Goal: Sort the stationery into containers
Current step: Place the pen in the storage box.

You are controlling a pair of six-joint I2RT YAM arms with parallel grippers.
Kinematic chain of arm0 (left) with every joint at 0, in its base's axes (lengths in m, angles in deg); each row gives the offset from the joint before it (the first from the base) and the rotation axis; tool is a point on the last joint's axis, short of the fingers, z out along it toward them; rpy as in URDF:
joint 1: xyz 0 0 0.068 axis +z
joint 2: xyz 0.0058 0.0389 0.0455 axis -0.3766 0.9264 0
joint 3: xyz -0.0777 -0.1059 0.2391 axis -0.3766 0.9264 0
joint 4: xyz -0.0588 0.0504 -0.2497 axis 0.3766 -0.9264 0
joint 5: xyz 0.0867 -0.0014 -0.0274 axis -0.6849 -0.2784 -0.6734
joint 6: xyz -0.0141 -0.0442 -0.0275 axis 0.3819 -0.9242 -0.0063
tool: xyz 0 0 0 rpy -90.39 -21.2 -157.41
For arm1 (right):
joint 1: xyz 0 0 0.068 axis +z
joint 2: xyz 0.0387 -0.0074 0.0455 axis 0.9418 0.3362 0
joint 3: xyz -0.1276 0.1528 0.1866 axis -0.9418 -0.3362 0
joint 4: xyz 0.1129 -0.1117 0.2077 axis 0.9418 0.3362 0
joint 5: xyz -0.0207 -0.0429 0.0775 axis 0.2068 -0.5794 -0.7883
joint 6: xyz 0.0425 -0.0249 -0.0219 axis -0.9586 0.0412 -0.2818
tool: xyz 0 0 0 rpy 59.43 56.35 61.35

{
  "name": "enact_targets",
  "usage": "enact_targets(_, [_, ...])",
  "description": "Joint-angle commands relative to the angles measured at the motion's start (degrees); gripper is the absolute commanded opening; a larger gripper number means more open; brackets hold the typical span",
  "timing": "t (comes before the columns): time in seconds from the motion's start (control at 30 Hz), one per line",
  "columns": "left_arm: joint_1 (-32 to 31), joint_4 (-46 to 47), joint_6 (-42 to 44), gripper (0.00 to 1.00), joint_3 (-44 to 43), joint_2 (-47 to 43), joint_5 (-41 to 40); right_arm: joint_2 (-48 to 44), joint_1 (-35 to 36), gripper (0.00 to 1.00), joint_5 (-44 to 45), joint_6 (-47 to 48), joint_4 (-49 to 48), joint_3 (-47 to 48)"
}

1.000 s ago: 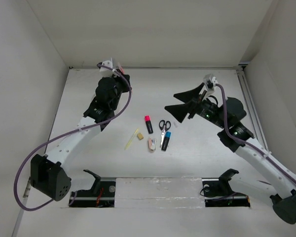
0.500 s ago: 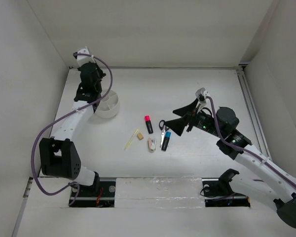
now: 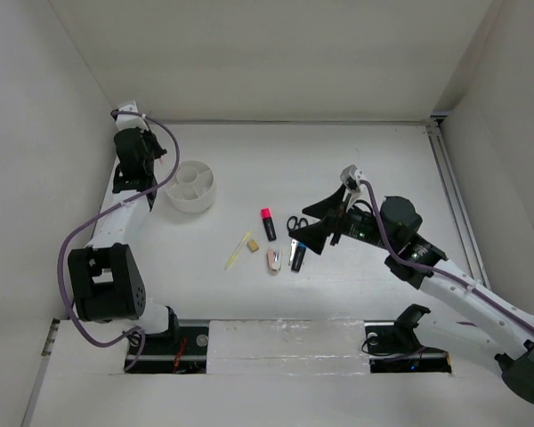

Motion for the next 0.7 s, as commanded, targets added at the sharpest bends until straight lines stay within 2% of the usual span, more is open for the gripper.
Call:
enact_targets(0.0, [1.0, 5.5, 2.4, 0.0, 1.0, -0.4, 6.9, -0.4, 0.6, 1.0, -1.6, 1.2, -3.2, -0.1])
enact_targets(0.67, [1.0, 9.1, 0.8, 0.0, 2.3, 7.3, 7.0, -2.7, 1.1, 1.0, -2.1, 2.3, -2.7, -0.6])
